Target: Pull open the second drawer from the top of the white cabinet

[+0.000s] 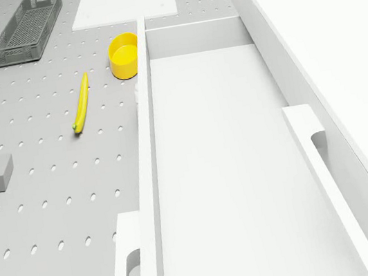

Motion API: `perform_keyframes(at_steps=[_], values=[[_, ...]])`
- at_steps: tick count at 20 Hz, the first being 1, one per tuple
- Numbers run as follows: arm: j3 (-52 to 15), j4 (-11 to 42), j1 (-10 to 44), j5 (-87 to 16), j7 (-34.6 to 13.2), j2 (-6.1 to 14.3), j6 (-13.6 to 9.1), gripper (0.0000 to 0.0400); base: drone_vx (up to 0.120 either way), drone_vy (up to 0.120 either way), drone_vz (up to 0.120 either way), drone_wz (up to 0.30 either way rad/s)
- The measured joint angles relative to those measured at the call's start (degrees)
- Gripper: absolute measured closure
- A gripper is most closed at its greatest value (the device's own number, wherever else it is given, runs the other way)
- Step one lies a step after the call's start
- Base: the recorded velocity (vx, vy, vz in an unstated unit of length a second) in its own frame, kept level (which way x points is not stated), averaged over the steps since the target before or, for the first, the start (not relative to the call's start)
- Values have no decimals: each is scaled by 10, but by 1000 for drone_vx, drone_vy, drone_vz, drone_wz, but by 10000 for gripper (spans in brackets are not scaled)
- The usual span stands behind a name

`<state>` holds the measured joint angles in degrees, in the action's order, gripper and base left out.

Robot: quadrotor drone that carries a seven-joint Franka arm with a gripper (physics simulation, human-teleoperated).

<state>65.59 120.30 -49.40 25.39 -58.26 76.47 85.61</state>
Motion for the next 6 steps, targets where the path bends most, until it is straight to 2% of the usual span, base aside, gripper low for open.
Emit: perform_keyframes(at_steps=[3, 6], values=[[0, -2, -2, -3, -3, 3, 0, 106, 0, 107, 0, 0], [0, -3, -4, -5, -5, 6, 0, 104, 0, 0, 0, 0]])
